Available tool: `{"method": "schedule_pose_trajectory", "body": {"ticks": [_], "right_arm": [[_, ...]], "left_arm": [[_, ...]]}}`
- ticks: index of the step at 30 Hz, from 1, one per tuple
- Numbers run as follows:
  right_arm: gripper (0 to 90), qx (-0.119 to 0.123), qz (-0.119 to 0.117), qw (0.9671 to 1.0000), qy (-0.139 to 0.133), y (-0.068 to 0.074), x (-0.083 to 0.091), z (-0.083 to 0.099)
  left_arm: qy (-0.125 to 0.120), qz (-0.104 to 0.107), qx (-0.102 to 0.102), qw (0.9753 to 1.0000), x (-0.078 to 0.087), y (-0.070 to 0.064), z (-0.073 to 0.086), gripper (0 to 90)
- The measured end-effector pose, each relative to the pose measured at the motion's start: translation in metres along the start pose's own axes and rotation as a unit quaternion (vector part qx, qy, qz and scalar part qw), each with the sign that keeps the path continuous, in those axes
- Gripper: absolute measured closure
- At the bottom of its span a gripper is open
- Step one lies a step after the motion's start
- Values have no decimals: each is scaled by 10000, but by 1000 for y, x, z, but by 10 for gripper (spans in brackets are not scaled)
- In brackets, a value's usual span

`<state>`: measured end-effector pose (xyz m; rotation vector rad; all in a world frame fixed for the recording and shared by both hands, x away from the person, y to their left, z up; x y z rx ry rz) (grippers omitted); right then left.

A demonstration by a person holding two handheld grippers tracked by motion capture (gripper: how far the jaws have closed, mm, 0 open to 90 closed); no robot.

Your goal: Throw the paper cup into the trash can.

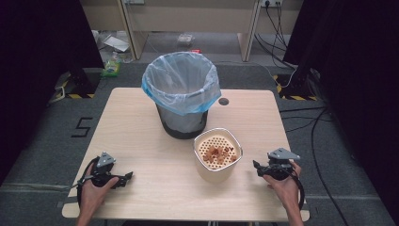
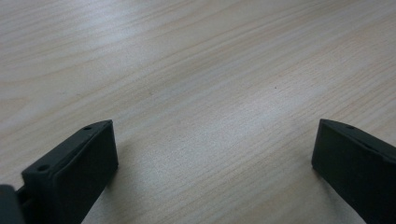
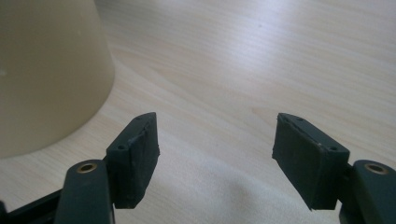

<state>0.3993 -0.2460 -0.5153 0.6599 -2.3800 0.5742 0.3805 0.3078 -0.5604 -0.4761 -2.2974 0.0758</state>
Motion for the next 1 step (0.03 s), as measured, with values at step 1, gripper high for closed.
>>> {"method": "schedule_pose_trajectory", "body": {"ticks": [1], "right_arm": [[309, -11, -6, 10000, 4, 0, -1, 1]], "left_arm": [[0, 0, 0, 10000, 0, 0, 0, 0]]}}
Point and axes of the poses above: each handheld gripper's, and its own axes: x roughly backward along the jaws, z roughly out of its underside, y roughly to its left, the point moved 5 cm from there along -x, roughly forward along the jaws, and after that the axes turned 14 degrees about x, right-handed, at the moved point
